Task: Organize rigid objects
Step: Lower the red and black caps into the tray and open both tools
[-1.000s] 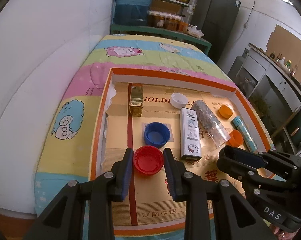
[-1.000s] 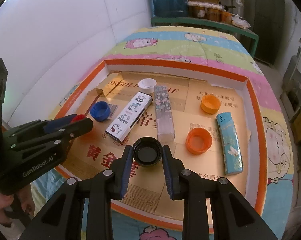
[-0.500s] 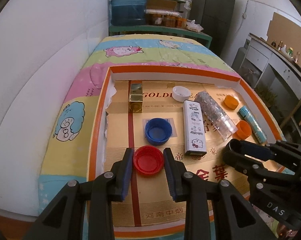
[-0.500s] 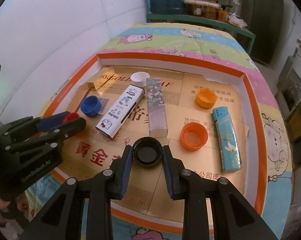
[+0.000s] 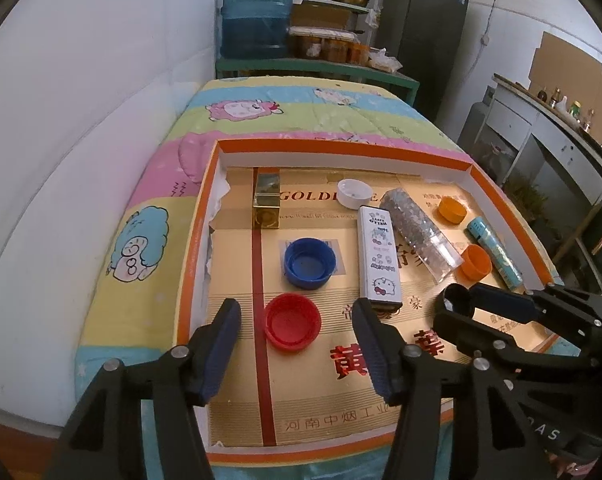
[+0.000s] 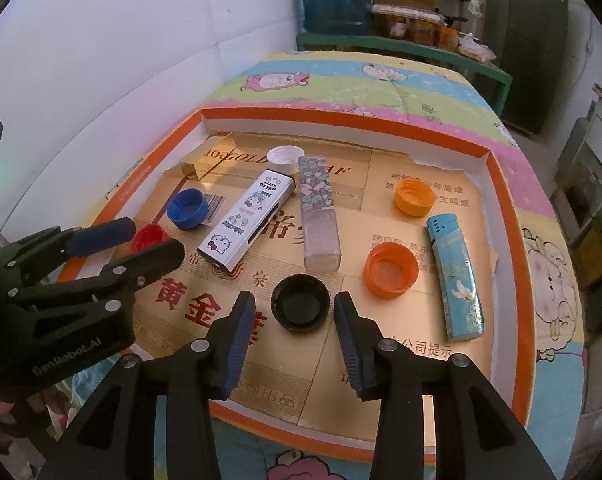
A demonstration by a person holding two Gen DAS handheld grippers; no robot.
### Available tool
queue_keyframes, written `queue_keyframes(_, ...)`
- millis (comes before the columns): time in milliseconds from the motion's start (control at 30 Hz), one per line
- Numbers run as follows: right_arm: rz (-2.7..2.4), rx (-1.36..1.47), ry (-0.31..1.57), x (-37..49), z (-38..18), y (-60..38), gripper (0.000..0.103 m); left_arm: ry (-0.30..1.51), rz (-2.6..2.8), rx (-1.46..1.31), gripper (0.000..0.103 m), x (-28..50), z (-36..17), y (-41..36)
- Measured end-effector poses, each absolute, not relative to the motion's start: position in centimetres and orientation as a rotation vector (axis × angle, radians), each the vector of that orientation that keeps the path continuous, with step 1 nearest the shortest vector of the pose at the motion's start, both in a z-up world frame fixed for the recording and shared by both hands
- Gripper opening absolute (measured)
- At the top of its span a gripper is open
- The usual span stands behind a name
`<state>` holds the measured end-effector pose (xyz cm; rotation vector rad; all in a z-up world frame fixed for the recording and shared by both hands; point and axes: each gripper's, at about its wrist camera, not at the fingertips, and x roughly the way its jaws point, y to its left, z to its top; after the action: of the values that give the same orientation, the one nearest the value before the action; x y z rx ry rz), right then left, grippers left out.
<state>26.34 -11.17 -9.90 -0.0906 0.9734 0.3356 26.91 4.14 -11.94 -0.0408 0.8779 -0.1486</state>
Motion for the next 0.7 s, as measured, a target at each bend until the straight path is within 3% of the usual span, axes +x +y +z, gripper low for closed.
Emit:
queue_keyframes(167, 0.327, -0.088, 0.954, 25.9, -9.4, -11.4, 0.043, 0.869, -0.149, -0.044, 0.058, 26.6, -11.6, 4.1)
queue_keyframes(300, 0.317, -0.056, 0.932, 25.5, -8.9, -12.0, 0.063, 0.862, -0.144, -0.050, 0.067, 26.1, -11.4, 4.2)
queue_keyframes(400, 0.306, -0.038, 0.922, 25.2, -8.5, -12.6, 0.065, 0.851, -0.140, -0.061, 0.068, 25.6, -11.2, 4.4)
queue_keyframes(500, 0.286, -0.027, 0.915, 24.6, -8.0, -13.2, 0.075, 0.832, -0.136, -0.075, 0.068, 25.1, -10.7, 4.6)
queue_keyframes(700, 0.216, -0.002, 0.887, 23.1, -7.1, -14.3, 0.075, 0.806, -0.138, -0.089, 0.068, 23.8, -9.7, 4.6)
